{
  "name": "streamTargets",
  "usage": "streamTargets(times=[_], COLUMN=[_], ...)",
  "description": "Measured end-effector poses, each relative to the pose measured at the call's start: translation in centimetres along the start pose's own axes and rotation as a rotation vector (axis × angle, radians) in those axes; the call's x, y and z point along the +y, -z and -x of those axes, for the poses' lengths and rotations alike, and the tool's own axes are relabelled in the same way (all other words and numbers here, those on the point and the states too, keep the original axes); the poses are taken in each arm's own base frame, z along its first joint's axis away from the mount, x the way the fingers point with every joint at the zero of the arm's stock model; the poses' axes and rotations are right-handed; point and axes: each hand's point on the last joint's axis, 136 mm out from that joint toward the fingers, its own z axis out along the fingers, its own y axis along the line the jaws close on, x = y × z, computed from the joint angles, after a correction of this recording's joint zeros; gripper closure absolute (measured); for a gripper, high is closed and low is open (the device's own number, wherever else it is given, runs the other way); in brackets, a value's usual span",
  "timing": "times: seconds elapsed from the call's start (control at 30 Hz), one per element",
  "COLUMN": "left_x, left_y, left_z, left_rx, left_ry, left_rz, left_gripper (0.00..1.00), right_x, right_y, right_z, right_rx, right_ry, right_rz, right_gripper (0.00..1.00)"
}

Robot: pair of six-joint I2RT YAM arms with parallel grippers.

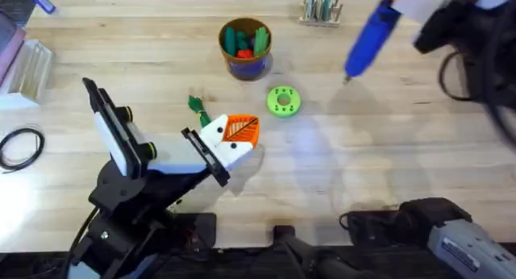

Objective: Pick up the gripper from the table and insert it into the empty holder that is missing its gripper. Then pick up a screw, insert it into the mounting hole, and use the screwdriver to tighten it. Finally, clean up the table by picking up the vegetable and placing it into the bucket.

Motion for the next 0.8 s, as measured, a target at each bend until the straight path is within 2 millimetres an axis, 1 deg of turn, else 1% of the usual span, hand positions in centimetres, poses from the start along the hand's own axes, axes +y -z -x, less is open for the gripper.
streamTargets(times=[0.1, 0.27, 0.4, 0.53, 0.67, 0.8], left_x=[0.0, 0.0, 0.0, 0.0, 0.0, 0.0], left_y=[0.0, 0.0, 0.0, 0.0, 0.0, 0.0], left_z=[0.0, 0.0, 0.0, 0.0, 0.0, 0.0], left_rx=[0.000, 0.000, 0.000, 0.000, 0.000, 0.000], left_ry=[0.000, 0.000, 0.000, 0.000, 0.000, 0.000], left_rz=[0.000, 0.000, 0.000, 0.000, 0.000, 0.000], left_gripper=[0.989, 0.989, 0.989, 0.989, 0.989, 0.989], right_x=[3.8, 10.2, 14.4, 17.4, 19.9, 22.2], right_y=[-0.3, -0.2, -0.4, -1.0, -0.7, -0.4], right_z=[1.3, 3.4, 3.9, 4.1, 4.5, 3.7], right_rx=[-0.090, -0.194, -0.238, -0.280, -0.328, -0.312], right_ry=[0.005, 0.017, 0.020, 0.021, 0.022, 0.015], right_rz=[0.119, 0.326, 0.461, 0.549, 0.624, 0.689], right_gripper=[0.976, 0.976, 0.976, 0.976, 0.976, 0.976])
